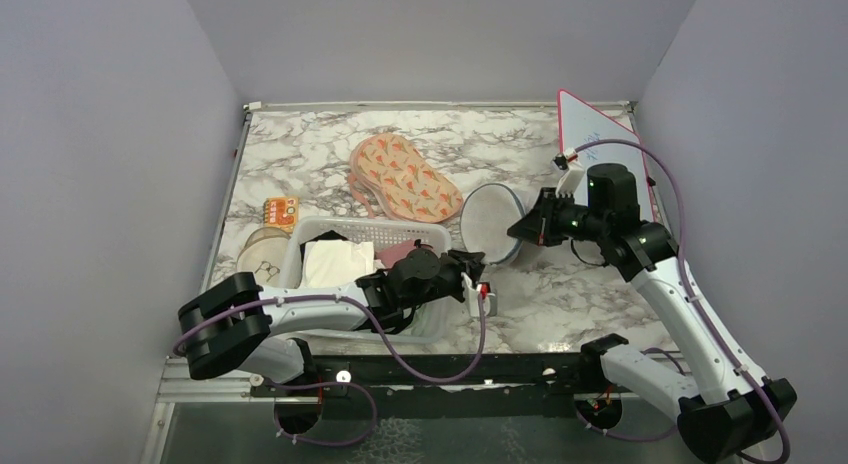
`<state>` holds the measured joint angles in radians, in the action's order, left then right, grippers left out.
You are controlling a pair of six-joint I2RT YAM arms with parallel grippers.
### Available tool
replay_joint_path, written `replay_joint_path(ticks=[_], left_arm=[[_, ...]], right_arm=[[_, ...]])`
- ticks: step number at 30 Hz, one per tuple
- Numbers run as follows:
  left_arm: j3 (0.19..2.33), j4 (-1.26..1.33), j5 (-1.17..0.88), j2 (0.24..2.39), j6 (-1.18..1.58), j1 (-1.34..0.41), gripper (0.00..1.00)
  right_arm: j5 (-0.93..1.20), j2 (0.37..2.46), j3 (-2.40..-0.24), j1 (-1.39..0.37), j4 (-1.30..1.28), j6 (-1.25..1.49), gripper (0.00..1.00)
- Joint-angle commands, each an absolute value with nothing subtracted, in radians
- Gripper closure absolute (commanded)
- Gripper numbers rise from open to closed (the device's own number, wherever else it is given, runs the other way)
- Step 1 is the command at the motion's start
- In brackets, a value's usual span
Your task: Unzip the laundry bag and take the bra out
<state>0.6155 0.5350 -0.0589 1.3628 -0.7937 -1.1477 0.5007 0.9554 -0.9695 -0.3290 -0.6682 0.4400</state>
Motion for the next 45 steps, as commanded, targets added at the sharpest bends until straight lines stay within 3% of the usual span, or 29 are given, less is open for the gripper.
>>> replay_joint_path(ticks=[1, 3, 5, 10, 14, 16, 22, 27, 31, 37, 45], left_arm=[[0.654, 0.581, 0.046, 1.362, -0.722, -1.153, 0.87], [0.665, 0.570, 0.070, 1.336, -0.658, -1.154, 0.95], [0.687, 0.538, 0.078, 1.310, -0.579, -1.154, 1.00], [0.714, 0.507, 0.065, 1.258, -0.415, -1.154, 1.00], [0.722, 0.470, 0.043, 1.219, -0.309, -1.154, 1.00], [0.733, 0.447, 0.047, 1.208, -0.265, -1.154, 1.00], [0.791, 0.388, 0.078, 1.233, -0.150, -1.155, 1.00], [0.854, 0.309, 0.038, 1.271, -0.081, -1.151, 1.00], [0.893, 0.262, 0.027, 1.289, -0.029, -1.149, 1.00], [0.935, 0.216, -0.025, 1.314, 0.086, -1.115, 1.00], [0.954, 0.215, -0.117, 1.355, 0.188, -1.100, 1.00]], right_arm=[[0.553, 0.959, -1.021, -0.331, -0.671, 0.408, 0.99], [0.526, 0.968, -1.030, -0.331, -0.683, 0.384, 0.97], [0.479, 0.983, -1.050, -0.331, -0.700, 0.355, 0.87], [0.380, 0.995, -1.093, -0.331, -0.708, 0.295, 0.57], [0.352, 0.954, -1.107, -0.331, -0.669, 0.254, 0.26], [0.333, 0.918, -1.113, -0.331, -0.651, 0.225, 0.21], [0.347, 0.751, -1.028, -0.331, -0.519, 0.057, 0.19], [0.571, 0.557, -0.776, -0.339, -0.335, -0.242, 0.26], [0.812, 0.422, -0.642, -0.360, -0.339, -0.560, 0.30], [0.863, 0.273, -0.489, -0.367, -0.327, -0.939, 0.28], [0.895, 0.299, -0.392, -0.368, -0.130, -0.998, 0.35]])
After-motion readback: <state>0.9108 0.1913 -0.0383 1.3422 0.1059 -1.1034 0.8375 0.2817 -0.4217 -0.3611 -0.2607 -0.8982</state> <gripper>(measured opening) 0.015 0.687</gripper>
